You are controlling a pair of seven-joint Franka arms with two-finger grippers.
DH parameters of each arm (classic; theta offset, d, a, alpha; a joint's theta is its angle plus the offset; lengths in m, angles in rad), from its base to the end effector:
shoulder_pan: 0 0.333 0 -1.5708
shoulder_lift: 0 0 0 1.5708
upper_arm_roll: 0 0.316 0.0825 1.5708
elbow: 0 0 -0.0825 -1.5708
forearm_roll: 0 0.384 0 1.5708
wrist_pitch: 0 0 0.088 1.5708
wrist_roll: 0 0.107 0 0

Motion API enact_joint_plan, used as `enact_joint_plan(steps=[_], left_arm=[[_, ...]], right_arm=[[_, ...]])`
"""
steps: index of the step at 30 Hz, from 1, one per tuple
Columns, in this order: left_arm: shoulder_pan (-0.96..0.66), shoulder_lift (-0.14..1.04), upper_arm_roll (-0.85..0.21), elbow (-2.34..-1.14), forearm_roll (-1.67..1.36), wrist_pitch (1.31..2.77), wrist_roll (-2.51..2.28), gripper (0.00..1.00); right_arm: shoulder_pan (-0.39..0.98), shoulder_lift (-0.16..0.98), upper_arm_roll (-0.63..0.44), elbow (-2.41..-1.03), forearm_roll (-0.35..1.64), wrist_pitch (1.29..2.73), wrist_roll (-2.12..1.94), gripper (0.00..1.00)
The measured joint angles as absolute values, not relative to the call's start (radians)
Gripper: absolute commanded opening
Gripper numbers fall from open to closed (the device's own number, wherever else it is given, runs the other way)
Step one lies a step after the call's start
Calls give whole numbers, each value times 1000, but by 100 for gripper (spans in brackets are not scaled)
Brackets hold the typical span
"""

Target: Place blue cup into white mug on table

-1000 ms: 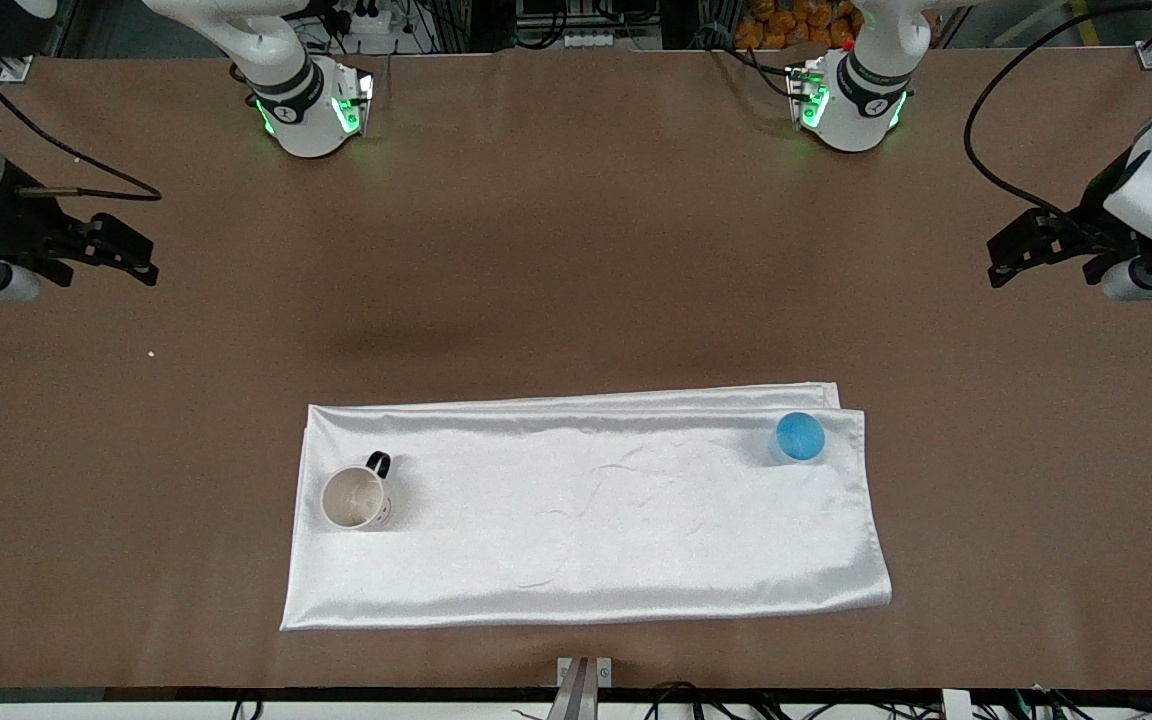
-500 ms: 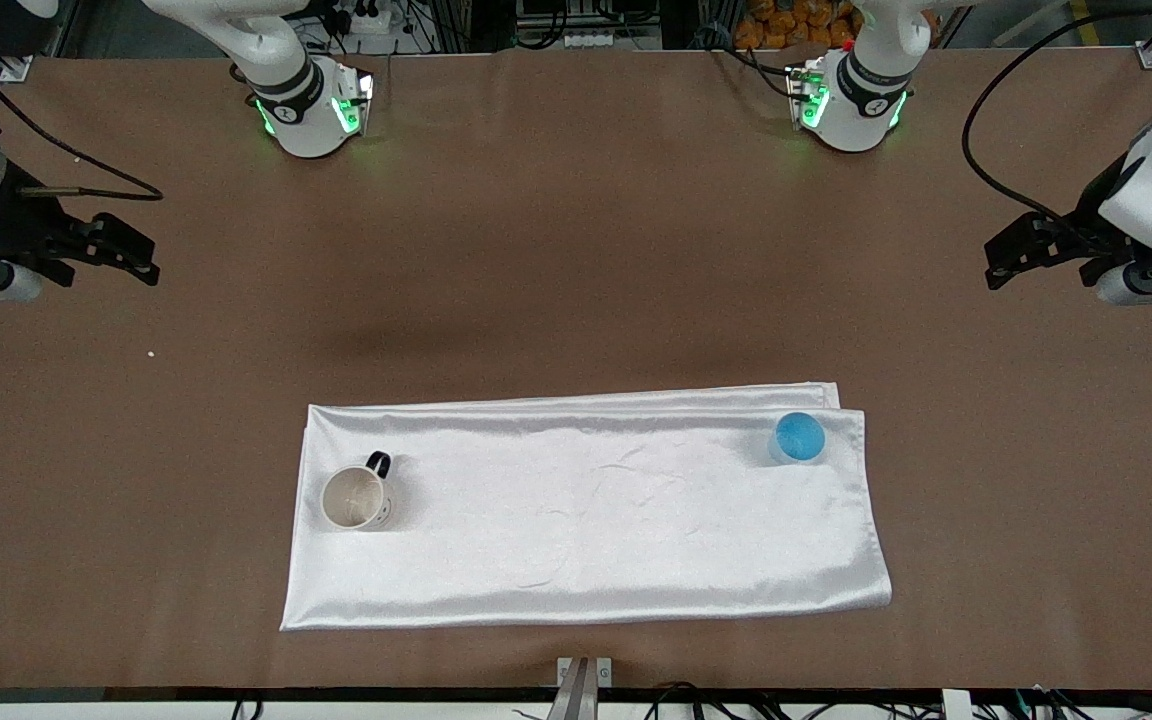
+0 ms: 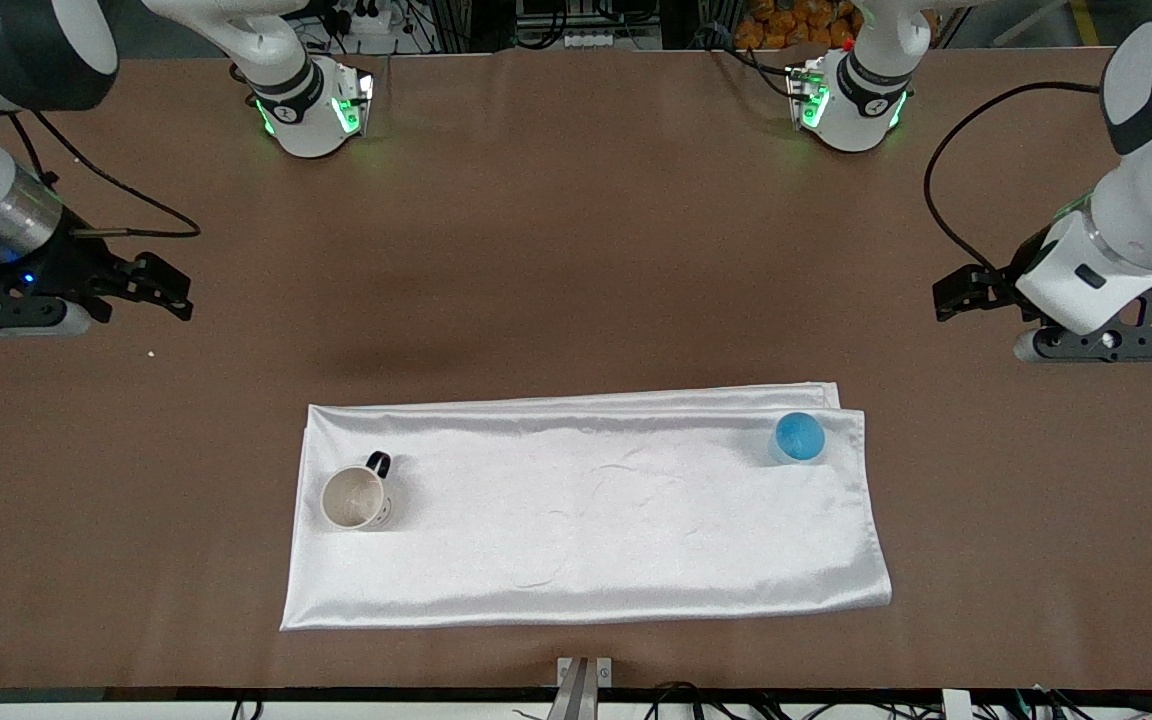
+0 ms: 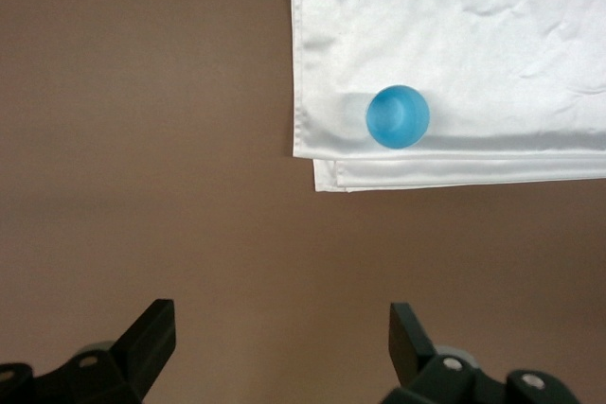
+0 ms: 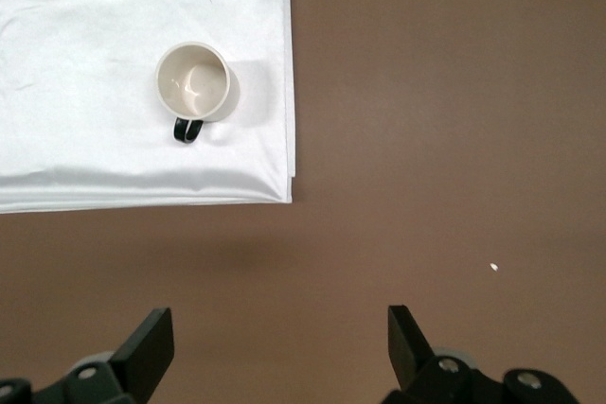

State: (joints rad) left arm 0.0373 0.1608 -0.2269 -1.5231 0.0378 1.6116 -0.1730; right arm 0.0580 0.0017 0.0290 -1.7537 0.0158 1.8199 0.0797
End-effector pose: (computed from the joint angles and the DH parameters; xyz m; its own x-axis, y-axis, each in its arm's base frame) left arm 0.5938 -0.0999 0.5595 0.9976 -0.0173 -0.0668 -0.0183 -0.9997 -0.0133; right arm 0.5681 0.0508 0.5584 0.9980 0.0032 0.0630 0.0045 -0.9998 -0.0207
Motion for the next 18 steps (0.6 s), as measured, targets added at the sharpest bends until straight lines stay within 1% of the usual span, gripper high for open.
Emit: enact_joint_plan(steps=[10,18], left_arm=[[37,184,-228,-1674,38,1814,-200,100],[14,212,-234,-1819,38,2036,-254,100]], right_arm=[[88,97,29,-1794,16,1989,84,100],[100,219,29,-1801,16,2117,85,100]])
